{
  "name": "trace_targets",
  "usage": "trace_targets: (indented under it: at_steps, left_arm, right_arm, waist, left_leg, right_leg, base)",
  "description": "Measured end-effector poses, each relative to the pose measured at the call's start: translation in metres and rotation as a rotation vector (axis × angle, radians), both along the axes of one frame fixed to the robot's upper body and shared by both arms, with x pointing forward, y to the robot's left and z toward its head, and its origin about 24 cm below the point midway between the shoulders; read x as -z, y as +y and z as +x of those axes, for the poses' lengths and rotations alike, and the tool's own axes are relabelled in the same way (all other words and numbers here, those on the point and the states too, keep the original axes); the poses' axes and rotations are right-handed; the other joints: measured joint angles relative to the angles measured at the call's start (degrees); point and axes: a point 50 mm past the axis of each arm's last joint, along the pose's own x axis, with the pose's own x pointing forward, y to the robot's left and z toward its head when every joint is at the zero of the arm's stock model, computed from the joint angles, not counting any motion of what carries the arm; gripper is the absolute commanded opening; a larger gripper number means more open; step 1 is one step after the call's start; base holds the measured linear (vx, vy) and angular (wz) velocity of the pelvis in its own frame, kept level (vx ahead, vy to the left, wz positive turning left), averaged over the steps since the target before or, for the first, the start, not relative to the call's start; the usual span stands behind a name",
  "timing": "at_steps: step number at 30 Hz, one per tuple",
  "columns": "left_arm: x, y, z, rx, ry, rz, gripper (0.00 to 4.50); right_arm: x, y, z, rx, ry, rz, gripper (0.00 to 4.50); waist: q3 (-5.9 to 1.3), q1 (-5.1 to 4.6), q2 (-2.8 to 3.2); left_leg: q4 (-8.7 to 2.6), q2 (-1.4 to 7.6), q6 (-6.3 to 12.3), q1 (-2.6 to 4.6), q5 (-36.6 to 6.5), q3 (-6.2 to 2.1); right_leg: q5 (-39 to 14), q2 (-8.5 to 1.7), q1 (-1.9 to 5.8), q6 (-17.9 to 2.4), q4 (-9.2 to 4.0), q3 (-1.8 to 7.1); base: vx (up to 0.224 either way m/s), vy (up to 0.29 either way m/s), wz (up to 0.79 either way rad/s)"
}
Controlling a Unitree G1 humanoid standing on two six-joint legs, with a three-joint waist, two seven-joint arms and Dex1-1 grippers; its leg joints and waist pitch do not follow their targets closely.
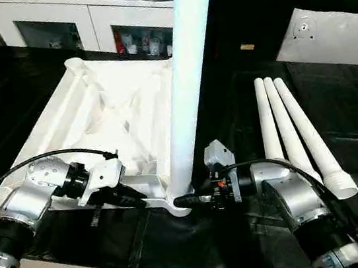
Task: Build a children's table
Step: Rotate leg to tighten
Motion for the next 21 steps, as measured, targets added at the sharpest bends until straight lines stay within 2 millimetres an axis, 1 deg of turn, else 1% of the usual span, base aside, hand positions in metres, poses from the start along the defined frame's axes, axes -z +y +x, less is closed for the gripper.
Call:
trace_targets:
  at_steps: [3,5,7,10,15,18,20,21]
  left_arm:
    - [0.003,-0.003,0.001,-0.1,-0.018,-0.014,0.0]
    - [0.005,-0.007,0.003,-0.173,-0.023,-0.028,0.0]
    - [0.01,-0.017,0.004,-0.275,-0.024,-0.05,0.0]
    - [0.016,-0.038,0.006,-0.415,-0.025,-0.085,0.0]
    - [0.019,-0.069,0.011,-0.596,-0.051,-0.1,0.0]
    - [0.019,-0.078,0.012,-0.631,-0.064,-0.102,0.0]
    - [0.018,-0.08,0.013,-0.634,-0.068,-0.103,0.0]
    - [0.017,-0.08,0.013,-0.63,-0.073,-0.105,0.0]
  right_arm:
    - [0.006,0.003,-0.002,0.127,0.004,0.031,2.6]
    - [0.008,0.004,0.002,0.217,-0.005,0.027,2.59]
    - [0.012,0.006,0.006,0.376,0.002,0.044,2.59]
    - [0.016,0.01,0.015,0.606,0.016,0.054,2.59]
    - [0.015,0.019,0.031,0.855,0.009,0.018,2.59]
    - [0.014,0.022,0.035,0.926,-0.006,0.009,2.59]
    - [0.014,0.023,0.036,0.945,-0.017,0.011,3.29]
    - [0.013,0.023,0.036,0.946,-0.027,0.009,3.29]
  waist:
    - [-0.04,-0.23,0.08]
    - [-0.05,-0.76,0.12]
    - [-0.04,-1.26,0.14]
    - [-0.01,-2.12,0.23]
    - [-0.18,-2.42,0.84]
    - [-0.23,-2.51,0.91]
    - [-0.23,-2.46,0.91]
    - [-0.23,-2.38,0.89]
  left_leg:
    - [-0.01,0.0,-0.02,0.17,0.0,0.03]
    - [-0.02,0.0,-0.03,0.34,0.0,0.09]
    - [-0.02,0.0,-0.04,0.51,0.0,0.1]
    - [-0.05,-0.05,-0.04,0.85,0.0,0.1]
    - [-0.34,-0.15,-0.04,0.9,0.0,0.11]
    - [-0.43,-0.29,-0.04,0.9,0.0,0.25]
    - [-0.49,-0.4,-0.01,0.89,0.0,0.28]
    - [-0.55,-0.47,-0.01,0.81,0.0,0.31]
  right_leg:
    - [0.1,-0.01,0.09,-0.2,0.04,0.03]
    - [0.1,-0.05,0.16,-0.2,0.03,0.07]
    - [0.0,-0.1,0.16,0.0,-0.04,0.06]
    - [0.0,-0.19,0.08,0.0,-0.3,0.03]
    - [0.0,-0.22,0.12,0.1,-1.09,0.05]
    - [0.1,-0.41,0.08,0.0,-1.17,0.09]
    - [0.3,-0.52,0.1,0.1,-1.17,0.1]
    - [0.6,-0.61,0.13,0.3,-1.14,0.1]
  base:
    - [0.0,0.0,0.0]
    - [0.0,0.0,0.0]
    - [-0.033,0.011,-0.07]
    - [0.0,0.0,0.0]
    - [0.0,0.0,0.0]
    - [0.0,0.0,0.0]
    - [0.0,0.0,0.0]
    - [0.0,0.0,0.0]
